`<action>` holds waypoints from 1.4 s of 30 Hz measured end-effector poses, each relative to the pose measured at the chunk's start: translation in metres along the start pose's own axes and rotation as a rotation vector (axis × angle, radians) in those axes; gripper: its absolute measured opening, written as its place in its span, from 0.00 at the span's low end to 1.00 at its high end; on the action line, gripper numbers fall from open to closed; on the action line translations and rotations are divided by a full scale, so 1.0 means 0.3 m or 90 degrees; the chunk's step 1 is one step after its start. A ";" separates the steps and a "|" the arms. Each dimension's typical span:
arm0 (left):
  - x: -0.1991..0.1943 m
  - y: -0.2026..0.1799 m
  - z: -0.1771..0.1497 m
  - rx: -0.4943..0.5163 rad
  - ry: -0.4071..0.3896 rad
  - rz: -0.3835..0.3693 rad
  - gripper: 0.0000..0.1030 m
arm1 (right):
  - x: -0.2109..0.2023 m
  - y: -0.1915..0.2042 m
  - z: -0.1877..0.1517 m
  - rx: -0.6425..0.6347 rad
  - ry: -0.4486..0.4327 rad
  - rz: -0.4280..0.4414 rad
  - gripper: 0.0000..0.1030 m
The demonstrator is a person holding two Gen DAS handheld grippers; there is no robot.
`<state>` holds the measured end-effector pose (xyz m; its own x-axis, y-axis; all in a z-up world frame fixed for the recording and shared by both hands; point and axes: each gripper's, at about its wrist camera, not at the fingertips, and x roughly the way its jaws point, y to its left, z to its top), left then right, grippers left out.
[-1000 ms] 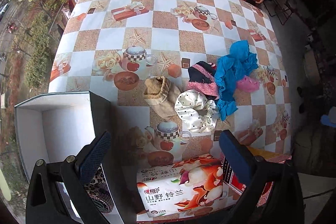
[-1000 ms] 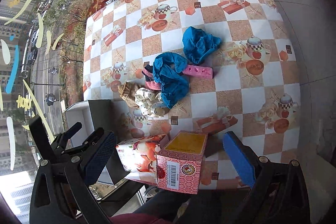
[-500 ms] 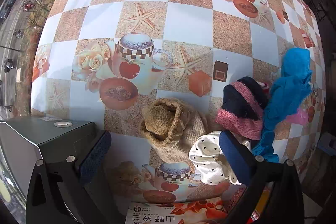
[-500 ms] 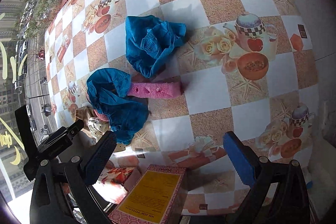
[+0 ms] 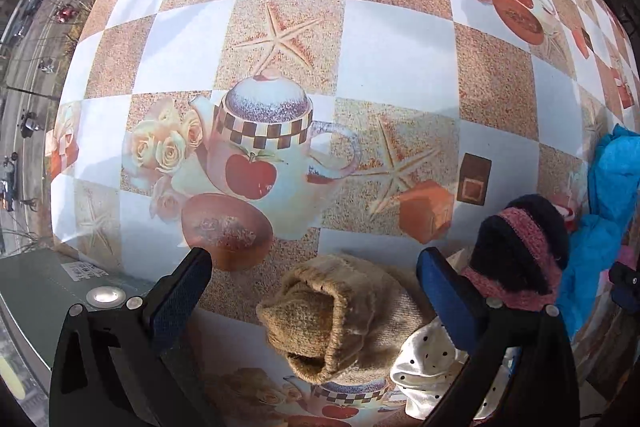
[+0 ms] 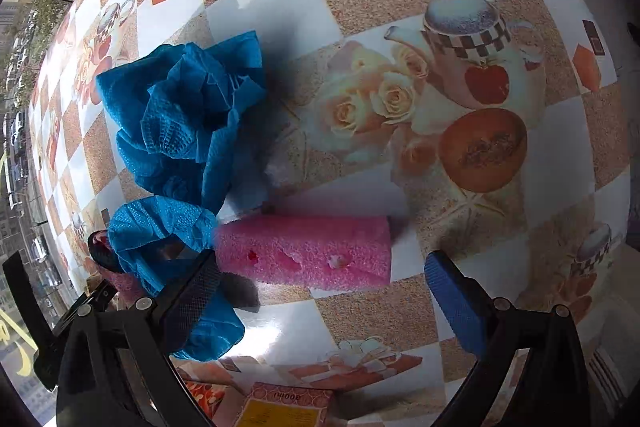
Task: Organize soft objects
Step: 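Move the left tool to the brown knitted hat while the right tool reaches the pink sponge, then grasp the brown knitted hat with the left tool while the right tool grasps the pink sponge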
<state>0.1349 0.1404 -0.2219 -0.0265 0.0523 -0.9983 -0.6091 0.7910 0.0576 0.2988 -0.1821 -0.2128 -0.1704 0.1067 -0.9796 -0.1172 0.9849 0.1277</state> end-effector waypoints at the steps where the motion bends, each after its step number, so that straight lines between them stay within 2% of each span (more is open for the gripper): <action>1: -0.014 0.011 0.010 -0.002 -0.007 -0.003 1.00 | -0.009 -0.046 0.004 0.011 -0.001 -0.004 0.99; 4: -0.064 0.050 0.025 -0.010 -0.025 -0.027 1.00 | -0.044 -0.143 0.001 0.031 -0.003 0.025 0.99; 6: -0.071 0.068 0.013 -0.014 -0.016 -0.033 1.00 | -0.065 -0.164 -0.004 0.025 -0.012 0.045 0.99; 10: -0.061 0.090 -0.008 -0.021 0.001 -0.033 1.00 | -0.075 -0.139 -0.001 0.000 -0.026 0.043 0.99; 13: -0.043 0.057 -0.012 -0.024 0.014 -0.048 1.00 | -0.052 -0.093 0.005 -0.013 -0.025 0.035 0.99; 17: -0.012 0.009 0.007 -0.007 0.037 -0.031 1.00 | -0.029 -0.042 0.007 -0.075 -0.044 -0.031 0.99; 20: 0.027 -0.009 0.004 -0.031 0.063 -0.038 1.00 | -0.016 -0.016 -0.006 -0.129 -0.059 -0.075 0.99; 23: 0.048 0.003 0.003 -0.057 0.072 -0.049 1.00 | 0.001 -0.001 -0.010 -0.164 -0.061 -0.098 0.99; 27: 0.059 -0.004 0.032 -0.056 0.091 -0.048 1.00 | 0.016 0.059 -0.037 -0.206 -0.069 -0.097 0.99; 29: 0.068 -0.011 0.041 -0.059 0.111 -0.052 0.99 | 0.015 0.081 -0.058 -0.225 -0.069 -0.111 0.87; 31: 0.075 -0.024 0.047 -0.050 0.119 -0.053 0.96 | 0.016 0.109 -0.092 -0.233 -0.071 -0.116 0.69; 32: 0.071 -0.036 0.016 -0.038 0.114 -0.051 0.92 | 0.007 0.107 -0.102 -0.235 -0.073 -0.115 0.62; 33: 0.064 -0.056 -0.011 -0.027 0.105 -0.050 0.83 | -0.002 0.106 -0.109 -0.235 -0.072 -0.109 0.48; 34: 0.048 -0.071 -0.023 -0.015 0.096 -0.049 0.77 | -0.010 0.100 -0.113 -0.230 -0.068 -0.093 0.47; 35: 0.032 -0.083 -0.032 -0.004 0.087 -0.048 0.61 | -0.018 0.091 -0.117 -0.225 -0.069 -0.081 0.45; 36: 0.011 -0.071 -0.037 0.006 0.081 -0.057 0.42 | -0.030 0.082 -0.122 -0.221 -0.072 -0.073 0.38; 37: 0.001 -0.068 -0.040 0.006 0.076 -0.073 0.36 | -0.041 0.071 -0.129 -0.215 -0.075 -0.061 0.37; 38: -0.013 -0.064 -0.044 0.003 0.064 -0.074 0.33 | -0.054 0.062 -0.137 -0.207 -0.077 -0.046 0.37; 42: -0.106 -0.052 -0.069 0.025 -0.012 -0.035 0.32 | -0.138 0.025 -0.178 -0.178 -0.092 0.005 0.37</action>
<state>0.1287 0.1139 -0.1914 0.0208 0.0187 -0.9996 -0.5778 0.8162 0.0033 0.2529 -0.1864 -0.1631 -0.0345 0.1516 -0.9878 -0.3840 0.9106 0.1531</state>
